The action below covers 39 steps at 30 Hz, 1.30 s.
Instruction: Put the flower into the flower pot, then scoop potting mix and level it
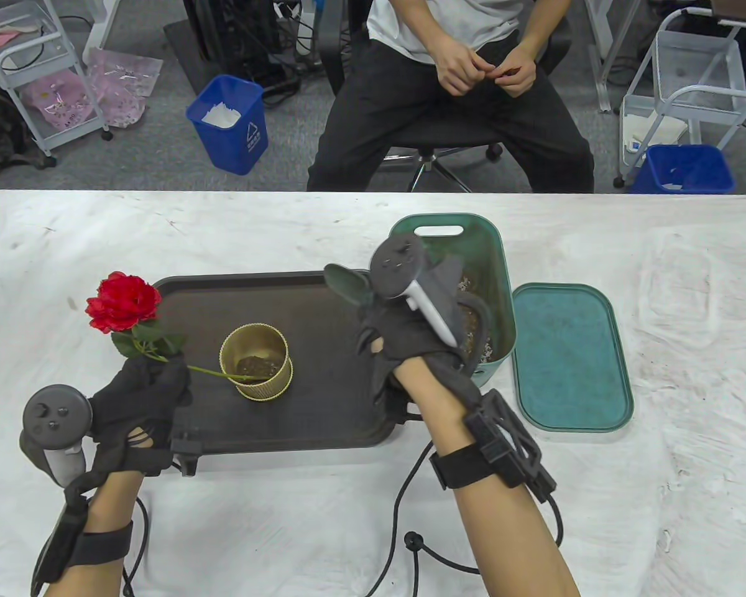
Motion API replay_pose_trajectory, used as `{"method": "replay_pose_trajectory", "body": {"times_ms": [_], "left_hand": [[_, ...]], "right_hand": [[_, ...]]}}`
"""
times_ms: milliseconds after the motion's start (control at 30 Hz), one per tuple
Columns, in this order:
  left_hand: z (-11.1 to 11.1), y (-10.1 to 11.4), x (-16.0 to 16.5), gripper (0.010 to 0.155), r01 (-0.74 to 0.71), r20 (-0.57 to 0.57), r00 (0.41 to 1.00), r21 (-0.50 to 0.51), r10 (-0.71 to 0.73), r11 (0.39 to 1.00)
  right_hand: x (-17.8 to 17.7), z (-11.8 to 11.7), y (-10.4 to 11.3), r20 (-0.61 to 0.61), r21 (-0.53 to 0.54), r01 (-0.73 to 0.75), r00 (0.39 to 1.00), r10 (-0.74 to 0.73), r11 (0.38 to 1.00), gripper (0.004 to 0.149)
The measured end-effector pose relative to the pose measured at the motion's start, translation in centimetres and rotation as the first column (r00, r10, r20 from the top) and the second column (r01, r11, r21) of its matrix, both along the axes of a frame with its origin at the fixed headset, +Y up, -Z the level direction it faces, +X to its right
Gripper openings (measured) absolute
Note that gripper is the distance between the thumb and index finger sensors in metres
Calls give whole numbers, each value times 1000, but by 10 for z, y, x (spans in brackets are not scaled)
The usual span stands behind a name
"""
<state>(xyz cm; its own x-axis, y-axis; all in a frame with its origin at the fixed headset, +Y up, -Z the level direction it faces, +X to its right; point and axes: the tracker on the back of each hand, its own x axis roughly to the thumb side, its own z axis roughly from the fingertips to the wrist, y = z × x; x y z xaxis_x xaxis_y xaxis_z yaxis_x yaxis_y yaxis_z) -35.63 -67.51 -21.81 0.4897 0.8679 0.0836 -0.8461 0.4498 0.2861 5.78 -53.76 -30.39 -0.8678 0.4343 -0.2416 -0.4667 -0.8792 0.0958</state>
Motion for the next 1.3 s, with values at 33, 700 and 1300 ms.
{"method": "replay_pose_trajectory", "body": {"times_ms": [33, 700, 1300], "left_hand": [[0, 0, 0, 45, 0, -1, 1000, 0, 0, 1000], [0, 1, -1, 45, -5, -14, 1000, -10, 5, 1000], [0, 1, -3, 45, -18, -19, 1000, -21, 18, 1000]], "right_hand": [[6, -1, 1, 22, 8, 0, 1000, 0, 1000, 51], [62, -57, -83, 47, -534, -177, 970, 238, 827, 52], [65, -91, -127, 156, -513, 215, 975, -156, 831, 53]]}}
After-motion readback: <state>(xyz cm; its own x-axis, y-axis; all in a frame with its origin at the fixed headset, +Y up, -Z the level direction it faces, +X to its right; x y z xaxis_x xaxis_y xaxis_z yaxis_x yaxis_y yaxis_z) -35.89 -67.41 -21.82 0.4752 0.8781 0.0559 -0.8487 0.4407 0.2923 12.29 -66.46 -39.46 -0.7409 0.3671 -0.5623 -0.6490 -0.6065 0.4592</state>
